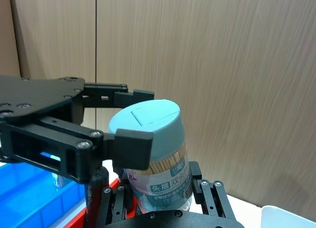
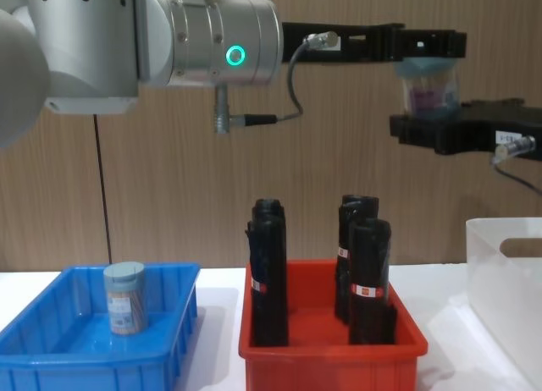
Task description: Pick the cotton swabs from the blue box and place them into the white box.
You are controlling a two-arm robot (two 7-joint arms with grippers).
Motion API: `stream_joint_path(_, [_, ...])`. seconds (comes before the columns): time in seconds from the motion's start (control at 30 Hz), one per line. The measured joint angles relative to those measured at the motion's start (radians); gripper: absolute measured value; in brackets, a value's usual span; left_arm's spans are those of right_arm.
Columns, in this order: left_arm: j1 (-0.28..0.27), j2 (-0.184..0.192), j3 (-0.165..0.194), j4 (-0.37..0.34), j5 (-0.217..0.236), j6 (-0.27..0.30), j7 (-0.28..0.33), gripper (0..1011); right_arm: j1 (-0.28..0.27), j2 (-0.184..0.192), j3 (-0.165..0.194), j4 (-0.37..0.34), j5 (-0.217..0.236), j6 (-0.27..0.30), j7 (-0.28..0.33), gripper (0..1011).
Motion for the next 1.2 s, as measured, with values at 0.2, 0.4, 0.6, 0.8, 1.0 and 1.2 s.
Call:
stream_joint_path(0.2, [0.0,0.0,0.0,0.0,0.0,0.0,0.0,1004,-0.002,0.004,0.004,0.02,0.003,0.0,-0.011,661])
stream_joint_path(0.4, [0.0,0.0,0.0,0.0,0.0,0.0,0.0,1004,-0.002,0.011,0.015,0.056,0.011,0.0,-0.03,662])
stream_joint_path(0.6, [0.0,0.0,0.0,0.0,0.0,0.0,0.0,1004,0.004,0.02,0.032,0.101,0.022,-0.002,-0.052,661])
stream_joint_path(0.8, [0.0,0.0,0.0,0.0,0.0,0.0,0.0,1004,0.013,0.03,0.05,0.141,0.034,-0.003,-0.074,661])
stream_joint_path(1.0, [0.0,0.0,0.0,0.0,0.0,0.0,0.0,1004,0.029,0.042,0.071,0.191,0.044,0.003,-0.093,661])
stream_joint_path(1.2, [0.0,0.0,0.0,0.0,0.0,0.0,0.0,1004,0.053,0.051,0.09,0.254,0.05,0.022,-0.102,661])
